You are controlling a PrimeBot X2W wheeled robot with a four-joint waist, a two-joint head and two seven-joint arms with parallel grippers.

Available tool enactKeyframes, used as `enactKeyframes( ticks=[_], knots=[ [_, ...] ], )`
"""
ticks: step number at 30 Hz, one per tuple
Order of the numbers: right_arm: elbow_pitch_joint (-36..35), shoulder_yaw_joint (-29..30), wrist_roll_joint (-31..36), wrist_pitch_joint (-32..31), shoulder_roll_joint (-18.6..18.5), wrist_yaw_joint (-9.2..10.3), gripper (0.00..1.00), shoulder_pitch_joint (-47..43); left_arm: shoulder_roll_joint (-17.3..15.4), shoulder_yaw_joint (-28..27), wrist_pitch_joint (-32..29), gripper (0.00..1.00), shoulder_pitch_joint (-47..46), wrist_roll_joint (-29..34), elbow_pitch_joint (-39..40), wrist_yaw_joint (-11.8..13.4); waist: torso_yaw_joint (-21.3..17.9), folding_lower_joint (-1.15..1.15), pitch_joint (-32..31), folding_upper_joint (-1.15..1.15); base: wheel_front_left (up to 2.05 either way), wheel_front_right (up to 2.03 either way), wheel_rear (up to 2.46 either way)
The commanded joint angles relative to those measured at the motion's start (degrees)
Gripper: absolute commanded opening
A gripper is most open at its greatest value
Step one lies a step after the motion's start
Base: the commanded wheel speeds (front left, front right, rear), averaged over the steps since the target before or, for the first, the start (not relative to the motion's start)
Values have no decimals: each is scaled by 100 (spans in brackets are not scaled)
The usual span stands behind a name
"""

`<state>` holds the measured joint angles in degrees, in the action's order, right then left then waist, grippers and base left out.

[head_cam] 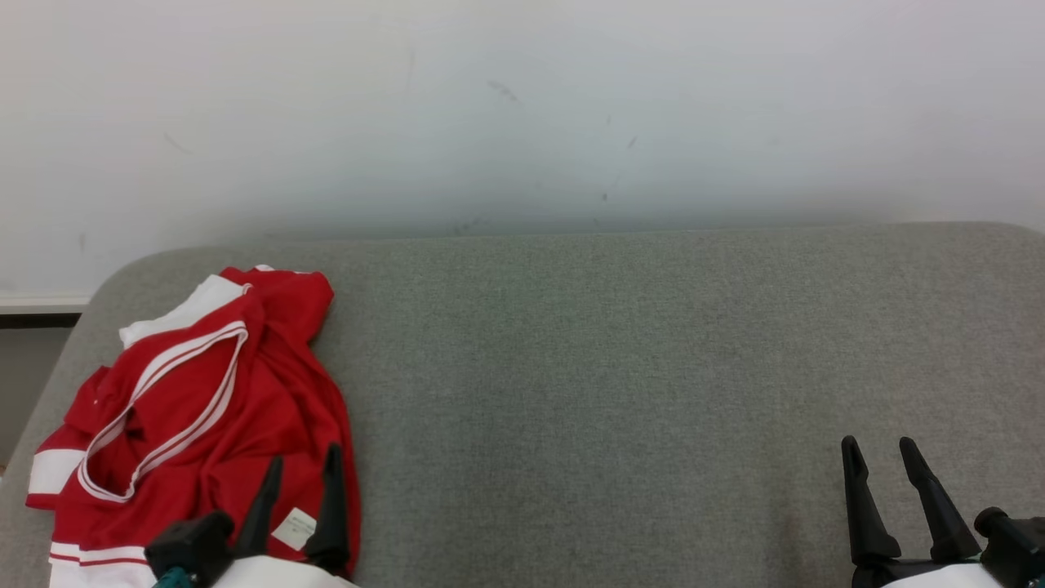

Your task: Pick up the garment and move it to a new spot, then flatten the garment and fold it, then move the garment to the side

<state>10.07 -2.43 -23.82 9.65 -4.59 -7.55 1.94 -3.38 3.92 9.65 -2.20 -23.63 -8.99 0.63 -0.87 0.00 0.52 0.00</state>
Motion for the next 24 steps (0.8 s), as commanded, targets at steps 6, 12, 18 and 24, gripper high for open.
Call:
enactKeyframes(
  ticks=[6,12,18,24],
  knots=[
    [21,-8,504,129,-23,8,100,-53,-94,38,129,100,77,511,56,80,-15,0,-26,0,0,0,0],
    [102,28,790,209,-4,9,100,-68,-113,61,209,100,118,807,2,125,-25,0,-37,0,0,0,0],
    [179,-77,922,279,-22,9,100,-82,-123,84,278,100,142,1079,-36,152,-31,0,-39,0,0,0,0],
    [224,-98,1023,334,-34,10,100,-82,-127,105,336,100,157,1317,-45,187,-31,0,-37,0,0,0,0]
  ],
)
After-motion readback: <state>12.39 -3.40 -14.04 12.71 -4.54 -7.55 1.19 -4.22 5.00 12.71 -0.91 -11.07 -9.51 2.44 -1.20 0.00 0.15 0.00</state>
